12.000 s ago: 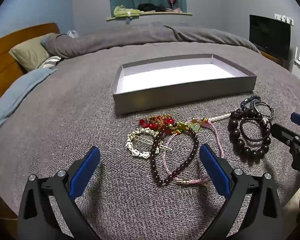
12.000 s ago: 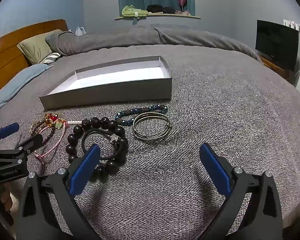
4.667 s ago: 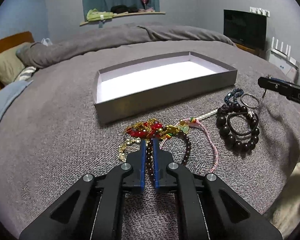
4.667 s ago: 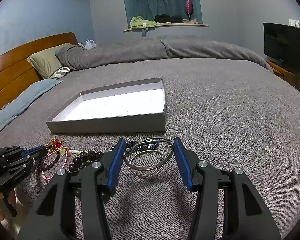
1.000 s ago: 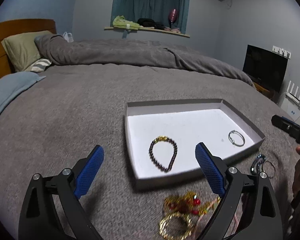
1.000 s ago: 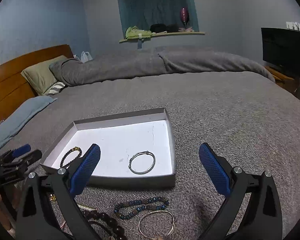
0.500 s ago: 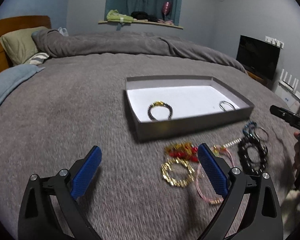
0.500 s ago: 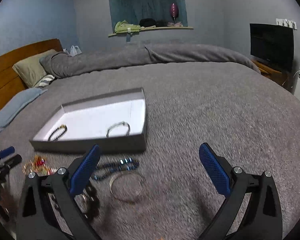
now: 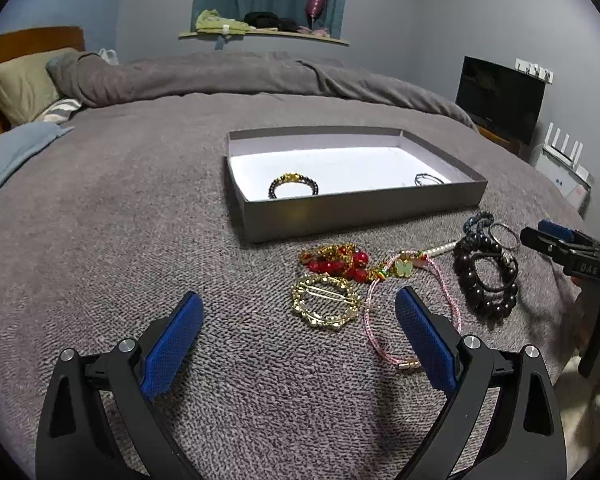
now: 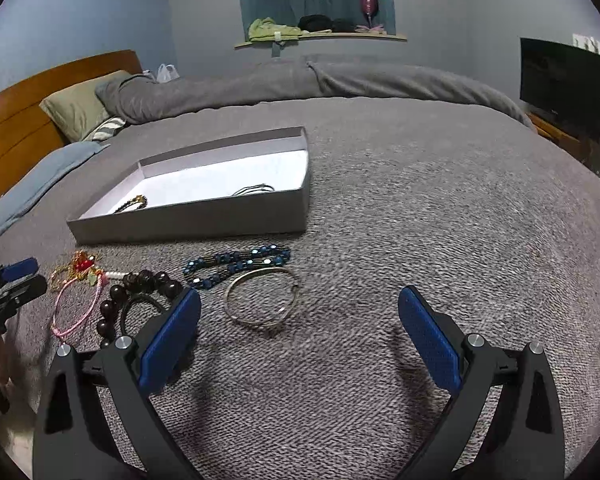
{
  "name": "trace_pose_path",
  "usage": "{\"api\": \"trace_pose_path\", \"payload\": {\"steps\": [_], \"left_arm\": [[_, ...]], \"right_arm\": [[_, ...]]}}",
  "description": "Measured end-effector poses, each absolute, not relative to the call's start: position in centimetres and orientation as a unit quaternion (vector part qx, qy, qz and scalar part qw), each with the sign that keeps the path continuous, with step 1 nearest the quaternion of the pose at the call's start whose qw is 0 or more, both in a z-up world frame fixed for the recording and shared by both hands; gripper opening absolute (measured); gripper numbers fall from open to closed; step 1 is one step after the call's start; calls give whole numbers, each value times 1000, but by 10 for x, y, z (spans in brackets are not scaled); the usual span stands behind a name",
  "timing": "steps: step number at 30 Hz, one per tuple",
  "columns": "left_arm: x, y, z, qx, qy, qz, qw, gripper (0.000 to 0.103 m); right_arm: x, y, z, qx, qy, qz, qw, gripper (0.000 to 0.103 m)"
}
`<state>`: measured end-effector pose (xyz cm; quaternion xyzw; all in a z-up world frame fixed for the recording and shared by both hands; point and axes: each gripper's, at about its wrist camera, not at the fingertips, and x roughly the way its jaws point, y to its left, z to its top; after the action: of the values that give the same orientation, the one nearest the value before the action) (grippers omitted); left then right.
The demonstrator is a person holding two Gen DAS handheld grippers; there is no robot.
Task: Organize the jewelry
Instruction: 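Move both tools back over the remaining jewelry pile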
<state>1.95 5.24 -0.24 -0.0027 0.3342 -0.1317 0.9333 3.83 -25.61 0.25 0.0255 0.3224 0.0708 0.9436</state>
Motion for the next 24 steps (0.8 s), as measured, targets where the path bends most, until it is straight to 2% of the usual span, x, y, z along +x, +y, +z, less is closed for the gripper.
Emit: {"api": "trace_pose_path", "payload": {"steps": [3, 10, 11, 16, 20, 24], "left_arm": [[21, 50, -4, 2, 336, -132, 932, 96], [20, 45, -5, 3, 339, -152, 929, 96], [20, 45, -5, 4, 340, -153, 928, 95], [21, 43, -5, 4, 339, -148, 929, 92], [25, 45, -7, -4, 345, -146, 927, 78], [24, 37, -8, 11, 344, -164, 925, 76]], "right_arm": [[39, -250, 2, 6, 324, 76, 943, 87], [42, -246, -2, 1, 327, 84, 941, 75], [43, -246, -2, 0, 327, 85, 941, 70], [44, -245, -2, 4, 330, 91, 940, 67], [44, -245, -3, 6, 331, 93, 939, 67], [44, -246, -3, 10, 331, 95, 939, 67]]}}
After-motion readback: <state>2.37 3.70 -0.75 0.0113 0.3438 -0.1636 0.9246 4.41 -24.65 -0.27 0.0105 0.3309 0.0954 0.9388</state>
